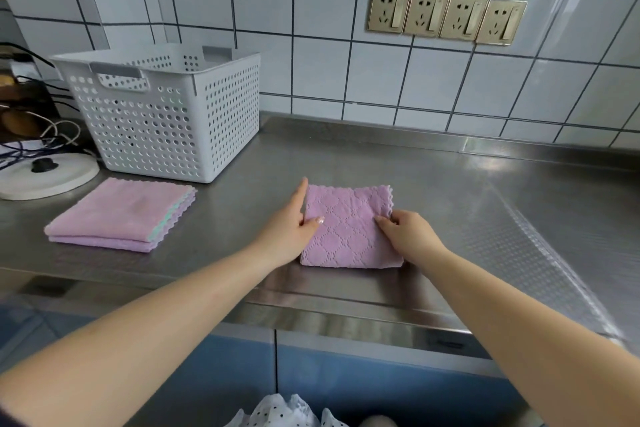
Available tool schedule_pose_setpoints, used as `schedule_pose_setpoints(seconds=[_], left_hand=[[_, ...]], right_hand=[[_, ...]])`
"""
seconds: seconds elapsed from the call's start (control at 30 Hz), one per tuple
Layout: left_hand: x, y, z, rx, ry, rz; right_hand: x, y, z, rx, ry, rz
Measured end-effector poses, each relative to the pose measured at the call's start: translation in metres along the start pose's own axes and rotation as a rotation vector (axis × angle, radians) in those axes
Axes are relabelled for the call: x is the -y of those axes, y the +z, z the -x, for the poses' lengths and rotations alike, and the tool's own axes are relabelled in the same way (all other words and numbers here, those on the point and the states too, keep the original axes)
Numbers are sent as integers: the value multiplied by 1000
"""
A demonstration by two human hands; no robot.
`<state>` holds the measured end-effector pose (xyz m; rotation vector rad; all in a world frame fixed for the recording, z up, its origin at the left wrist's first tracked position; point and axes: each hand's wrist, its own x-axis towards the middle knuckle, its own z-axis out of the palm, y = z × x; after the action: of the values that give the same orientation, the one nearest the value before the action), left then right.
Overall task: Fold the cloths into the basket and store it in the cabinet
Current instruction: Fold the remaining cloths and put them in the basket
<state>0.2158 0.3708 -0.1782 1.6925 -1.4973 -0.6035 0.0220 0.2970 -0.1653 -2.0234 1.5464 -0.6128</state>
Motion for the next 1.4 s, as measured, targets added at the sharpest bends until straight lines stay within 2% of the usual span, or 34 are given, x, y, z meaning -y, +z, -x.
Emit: schedule_pose_setpoints(seconds=[0.3, 0.4, 0.47, 0.57, 0.6, 0.67, 0.77, 0.87, 0.93, 1.1, 1.4], left_hand=[[1, -4, -27, 166, -111, -170], [-2, -4, -27, 177, -196, -5], [-9, -11, -22, 179, -210, 15], [-11, -26, -26, 43, -28, -456], [-11, -28, -27, -13, 27, -536], [-13, -22, -28, -34, 128, -551], [-18, 2, -31, 57, 217, -614], [-15, 22, -33, 159, 155, -756], [-8, 28, -32, 206, 116, -814], [-1, 19, -26, 274, 53, -811], [4, 18, -24, 218, 43, -748]], right_hand=[[5, 3, -18, 89, 78, 200], [5, 2, -22, 122, 121, 187], [8, -5, -26, 132, 166, 186], [10, -20, -33, 10, 118, 320], [13, -23, -34, -22, 73, 381], [23, -18, -33, -21, -26, 411], [41, 11, -25, 90, -101, 531], [38, 40, -18, 183, -134, 539], [30, 46, -16, 188, -136, 538], [7, 37, -14, 160, -107, 577], [4, 30, -8, 152, -57, 547]])
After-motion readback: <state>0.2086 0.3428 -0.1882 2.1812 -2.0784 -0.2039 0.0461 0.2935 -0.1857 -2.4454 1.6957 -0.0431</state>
